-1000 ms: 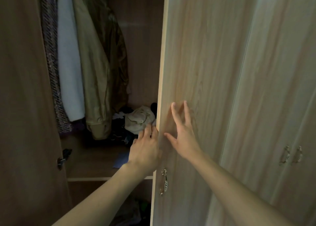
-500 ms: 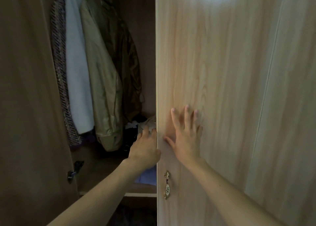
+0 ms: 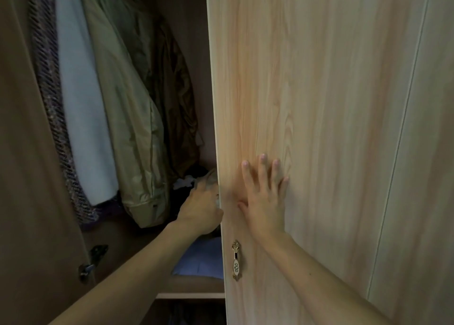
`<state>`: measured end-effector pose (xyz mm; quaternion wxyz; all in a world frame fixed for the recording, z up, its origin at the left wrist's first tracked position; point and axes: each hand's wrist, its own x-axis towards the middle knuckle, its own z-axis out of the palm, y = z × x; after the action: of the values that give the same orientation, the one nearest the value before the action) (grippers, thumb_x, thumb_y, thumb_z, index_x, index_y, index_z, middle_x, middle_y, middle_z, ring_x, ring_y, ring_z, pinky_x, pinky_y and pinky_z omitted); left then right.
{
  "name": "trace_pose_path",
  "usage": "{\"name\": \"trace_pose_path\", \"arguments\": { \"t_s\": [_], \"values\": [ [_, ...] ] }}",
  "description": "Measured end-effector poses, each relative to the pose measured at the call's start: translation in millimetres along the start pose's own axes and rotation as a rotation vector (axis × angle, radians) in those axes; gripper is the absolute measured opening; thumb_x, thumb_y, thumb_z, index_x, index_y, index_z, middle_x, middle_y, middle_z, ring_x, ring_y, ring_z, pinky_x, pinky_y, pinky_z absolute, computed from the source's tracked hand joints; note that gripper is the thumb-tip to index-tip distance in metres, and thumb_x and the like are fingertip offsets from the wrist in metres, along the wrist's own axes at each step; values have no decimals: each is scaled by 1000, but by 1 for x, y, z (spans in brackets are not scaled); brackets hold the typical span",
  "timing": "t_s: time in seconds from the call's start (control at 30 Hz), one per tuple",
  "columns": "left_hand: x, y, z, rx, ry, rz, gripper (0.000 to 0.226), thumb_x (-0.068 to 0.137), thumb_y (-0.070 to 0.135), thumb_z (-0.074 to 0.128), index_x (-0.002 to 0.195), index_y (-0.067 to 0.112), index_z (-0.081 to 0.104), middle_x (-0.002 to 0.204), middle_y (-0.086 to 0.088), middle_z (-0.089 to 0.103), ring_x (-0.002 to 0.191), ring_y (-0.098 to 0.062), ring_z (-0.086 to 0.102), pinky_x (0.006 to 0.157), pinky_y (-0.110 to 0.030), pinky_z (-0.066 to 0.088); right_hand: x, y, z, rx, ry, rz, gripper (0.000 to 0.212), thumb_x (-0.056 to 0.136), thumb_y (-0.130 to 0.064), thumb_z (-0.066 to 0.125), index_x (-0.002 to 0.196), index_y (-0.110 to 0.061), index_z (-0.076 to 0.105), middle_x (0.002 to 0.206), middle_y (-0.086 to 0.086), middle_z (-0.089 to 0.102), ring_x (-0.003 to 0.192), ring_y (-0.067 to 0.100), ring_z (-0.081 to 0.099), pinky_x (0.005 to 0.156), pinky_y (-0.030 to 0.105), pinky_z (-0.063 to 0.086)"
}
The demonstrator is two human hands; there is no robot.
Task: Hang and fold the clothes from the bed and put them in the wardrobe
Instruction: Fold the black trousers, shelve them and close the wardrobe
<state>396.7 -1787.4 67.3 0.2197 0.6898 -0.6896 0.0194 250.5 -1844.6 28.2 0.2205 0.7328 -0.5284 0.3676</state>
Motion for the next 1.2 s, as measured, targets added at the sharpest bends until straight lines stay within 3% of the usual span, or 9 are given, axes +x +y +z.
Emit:
{"name": "trace_pose_path", "arguments": {
  "t_s": [0.17, 0.4, 0.5, 0.6, 0.73, 0.97, 1.2],
  "values": [
    [5, -2, 7, 43, 42, 15, 62, 87, 27, 51, 146, 16, 38, 149, -11, 34, 135, -34, 36, 105, -46, 41, -1, 1, 2, 13, 18, -6, 110, 76, -42, 79, 158, -24, 9, 164, 17, -4, 148, 46, -6, 113, 66, 8],
    [-31, 2, -1, 125, -206, -88, 93, 91, 25, 56, 157, 27, -8, 164, -8, 1, 143, -36, 21, 109, -48, 37, -2, -1, -15, 39, -88, 8, 108, 76, -36, 80, 158, -24, 10, 165, 16, -4, 149, 46, -5, 114, 67, 18],
    [-47, -1, -11, 125, -239, -110, 91, 94, 29, 54, 157, 28, -12, 166, -5, -3, 148, -35, 12, 116, -45, 29, -3, 3, -28, 95, -120, -14, 101, 78, -28, 79, 157, -24, 15, 165, 14, -1, 150, 43, -2, 114, 65, 25],
    [-57, -7, -27, 116, -194, -146, 89, 96, 33, 53, 158, 23, -10, 166, -6, 0, 150, -33, 10, 120, -44, 23, -4, 7, -43, 149, -124, -37, 93, 80, -30, 76, 154, -20, 22, 164, 15, 8, 150, 42, 4, 115, 63, 25],
    [-74, -10, -43, 90, -95, -143, 86, 96, 36, 52, 159, 22, -5, 166, -6, 7, 149, -32, 16, 118, -43, 27, 3, -5, -59, 365, -64, -40, 83, 86, -28, 69, 154, -18, 21, 161, 13, 20, 147, 35, 21, 116, 55, 28],
    [-121, -27, -72, 189, 18, -123, 82, 97, 41, 52, 159, 28, 0, 164, -2, 12, 148, -30, 19, 115, -46, 31, -16, -61, -76, 679, -50, -177, 69, 93, -32, 60, 153, -21, 27, 161, 7, 24, 147, 23, 24, 117, 40, 31],
    [-170, -47, -130, 155, 187, -89, 76, 96, 37, 55, 158, 25, 12, 160, -1, 23, 142, -29, 29, 112, -42, 36, -21, -120, -117, 714, -69, -209, 69, 92, -27, 64, 152, -19, 31, 155, 4, 33, 143, 21, 29, 114, 37, 34]
  ]
}}
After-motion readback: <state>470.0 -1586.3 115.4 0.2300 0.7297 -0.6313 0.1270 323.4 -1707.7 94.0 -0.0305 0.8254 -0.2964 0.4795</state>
